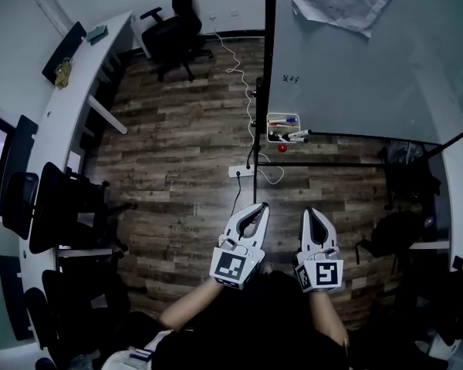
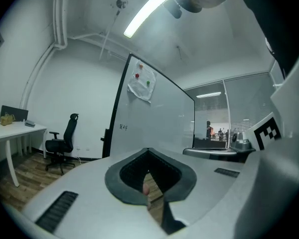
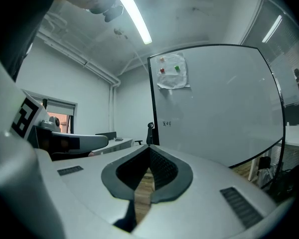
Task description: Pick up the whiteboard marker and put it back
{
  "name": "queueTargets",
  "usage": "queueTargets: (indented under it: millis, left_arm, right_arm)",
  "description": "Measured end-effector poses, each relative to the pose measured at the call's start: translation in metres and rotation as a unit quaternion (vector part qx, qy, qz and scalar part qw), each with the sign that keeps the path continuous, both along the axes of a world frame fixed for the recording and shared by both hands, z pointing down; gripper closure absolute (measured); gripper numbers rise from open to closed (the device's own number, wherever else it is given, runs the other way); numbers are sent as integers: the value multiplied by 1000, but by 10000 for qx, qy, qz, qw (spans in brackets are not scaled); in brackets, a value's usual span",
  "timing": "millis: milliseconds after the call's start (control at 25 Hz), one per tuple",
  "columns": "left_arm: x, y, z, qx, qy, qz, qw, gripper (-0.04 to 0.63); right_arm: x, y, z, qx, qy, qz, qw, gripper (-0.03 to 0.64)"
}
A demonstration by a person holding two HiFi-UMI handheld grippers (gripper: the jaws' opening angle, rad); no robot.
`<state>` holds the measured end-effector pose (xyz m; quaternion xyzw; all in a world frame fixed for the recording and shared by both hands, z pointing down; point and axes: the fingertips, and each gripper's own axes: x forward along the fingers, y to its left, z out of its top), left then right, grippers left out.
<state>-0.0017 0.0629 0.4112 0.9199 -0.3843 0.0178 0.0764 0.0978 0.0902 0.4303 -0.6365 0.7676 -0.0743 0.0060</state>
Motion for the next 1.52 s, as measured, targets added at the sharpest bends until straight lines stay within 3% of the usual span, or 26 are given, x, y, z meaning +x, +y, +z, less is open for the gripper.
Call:
queueTargets:
  millis: [240, 440, 600, 1160, 1520]
  left_arm:
    - [-9, -31, -2, 102, -143, 102, 9998, 588]
    - [-14, -47, -2, -25, 183, 184, 9997, 588]
    - [-13, -56, -3, -85, 223, 237, 9994, 588]
    - [31, -108, 6, -63, 185, 236, 9995, 588]
    - [49, -126, 27, -385, 155, 116, 9991, 588]
  right_arm:
    - [-8, -25, 2, -45, 62, 176, 9998, 604]
    - [-13, -38, 6, -119, 34, 334, 9994, 604]
    - [-10, -47, 3, -118, 82, 385, 9992, 604]
    - [32, -102, 26, -262, -3, 361, 9990, 603]
    - [49, -133, 52, -560, -108, 302, 9979, 601]
